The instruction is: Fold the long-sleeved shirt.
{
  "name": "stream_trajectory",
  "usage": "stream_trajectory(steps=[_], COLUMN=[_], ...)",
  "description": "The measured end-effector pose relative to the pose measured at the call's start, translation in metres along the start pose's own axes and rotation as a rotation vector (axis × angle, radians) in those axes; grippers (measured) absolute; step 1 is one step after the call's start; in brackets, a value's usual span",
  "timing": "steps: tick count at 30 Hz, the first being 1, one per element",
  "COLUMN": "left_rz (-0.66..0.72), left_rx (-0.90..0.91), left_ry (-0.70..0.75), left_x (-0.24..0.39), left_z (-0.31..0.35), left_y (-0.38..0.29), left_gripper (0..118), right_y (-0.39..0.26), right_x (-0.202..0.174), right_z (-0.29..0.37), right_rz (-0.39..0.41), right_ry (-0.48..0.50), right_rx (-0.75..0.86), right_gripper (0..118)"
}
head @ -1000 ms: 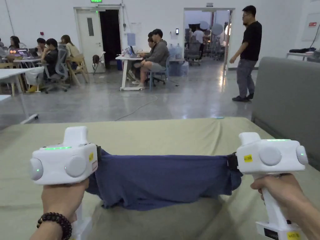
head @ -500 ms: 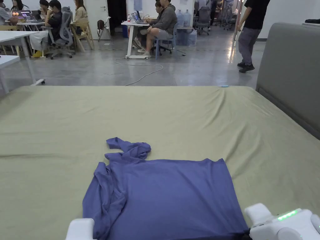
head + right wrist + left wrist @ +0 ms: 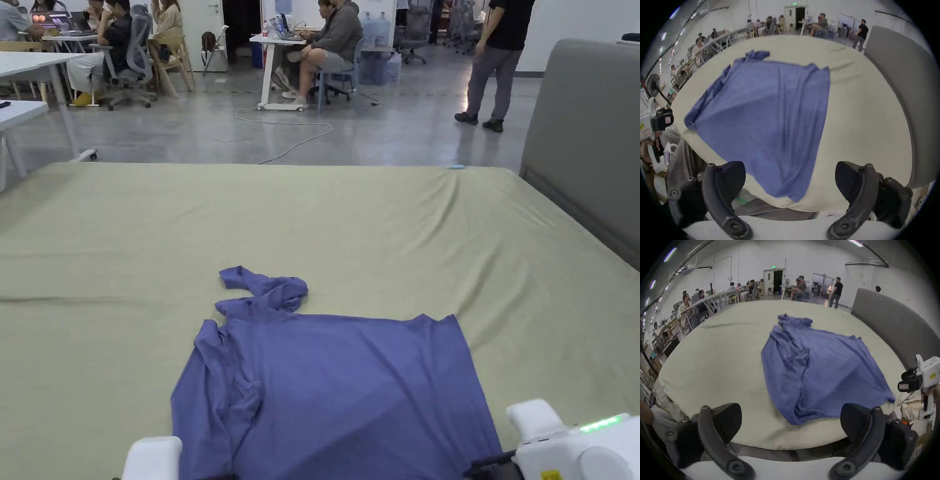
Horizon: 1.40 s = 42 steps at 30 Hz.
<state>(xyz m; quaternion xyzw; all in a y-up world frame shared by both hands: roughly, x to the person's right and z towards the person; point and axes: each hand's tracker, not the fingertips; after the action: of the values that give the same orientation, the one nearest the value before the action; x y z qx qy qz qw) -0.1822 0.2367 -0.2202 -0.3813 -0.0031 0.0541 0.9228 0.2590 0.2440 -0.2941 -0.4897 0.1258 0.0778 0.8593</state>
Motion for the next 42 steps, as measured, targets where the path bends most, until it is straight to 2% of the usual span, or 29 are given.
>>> stream_trajectory(steps=[3,4,5,6,7,8,16,17,18,19,20,27,29,30,31,32,33,38,40,41,42], left_rz=[0.005,0.008,0.011,0.006,-0.002,-0.005,0.039,0.040,0.032,0.025,0.018,0.006,0.012,0.012,0.009,0.002,-0.008,-0.030,-0.030,-0.016,-0.002], left_rx=[0.033,0.037,0.047,0.062,0.073,0.070,0.015,0.002,-0.027,-0.072,-0.083,-0.157,-0.184,-0.191,-0.197,-0.201,-0.204,-0.203,-0.211,-0.215,-0.216], left_ry=[0.026,0.043,0.059,0.067,0.070,0.079,0.079,0.080,0.076,0.069,0.077,0.081,0.074,0.069,0.066,0.063,0.056,0.045,0.041,0.042,0.034], left_x=[-0.003,-0.005,-0.007,-0.009,-0.006,-0.007,-0.015,-0.016,-0.017,-0.015,-0.014,-0.003,-0.003,-0.002,0.000,0.002,0.004,0.010,0.007,0.006,0.005], left_z=[0.013,0.014,0.015,0.014,0.013,0.010,-0.009,-0.013,-0.017,-0.025,-0.029,-0.067,-0.077,-0.082,-0.086,-0.090,-0.091,-0.087,-0.087,-0.086,-0.086], left_y=[0.016,0.023,0.028,0.031,0.033,0.035,0.033,0.032,0.031,0.029,0.026,0.018,0.018,0.017,0.016,0.015,0.014,0.013,0.014,0.015,0.016], left_gripper=[117,109,89,36,0,0,1,23,74,101,110,109,102,85,57,13,3,3,3,3,3], right_y=[0.013,0.017,0.020,0.022,0.023,0.023,0.019,0.020,0.020,0.021,0.022,0.041,0.050,0.056,0.064,0.074,0.087,0.170,0.210,0.228,0.245], right_x=[0.005,0.006,0.006,0.006,0.006,0.004,-0.001,-0.004,-0.005,-0.004,-0.003,0.002,0.005,0.007,0.009,0.012,0.015,0.038,0.050,0.057,0.064], right_z=[0.015,0.017,0.019,0.020,0.020,0.020,0.002,0.000,-0.001,-0.003,-0.004,-0.018,-0.025,-0.030,-0.035,-0.043,-0.052,-0.099,-0.121,-0.133,-0.148], right_rz=[-0.020,-0.031,-0.040,-0.044,-0.051,-0.054,-0.048,-0.041,-0.037,-0.034,-0.032,-0.024,-0.020,-0.019,-0.017,-0.011,-0.005,0.014,0.010,0.004,-0.009], right_ry=[-0.035,-0.052,-0.060,-0.057,-0.051,-0.047,0.007,0.008,0.006,0.004,0.003,-0.005,-0.007,-0.007,-0.008,-0.010,-0.016,-0.020,-0.051,-0.060,-0.066], right_rx=[0.039,0.049,0.063,0.073,0.084,0.089,0.051,0.049,0.047,0.043,0.039,0.011,0.004,0.000,-0.004,-0.010,-0.016,-0.022,-0.006,-0.003,-0.005], right_gripper=[109,105,97,62,9,0,0,0,0,0,0,0,0,0,0,0,0,0,0,4,35])
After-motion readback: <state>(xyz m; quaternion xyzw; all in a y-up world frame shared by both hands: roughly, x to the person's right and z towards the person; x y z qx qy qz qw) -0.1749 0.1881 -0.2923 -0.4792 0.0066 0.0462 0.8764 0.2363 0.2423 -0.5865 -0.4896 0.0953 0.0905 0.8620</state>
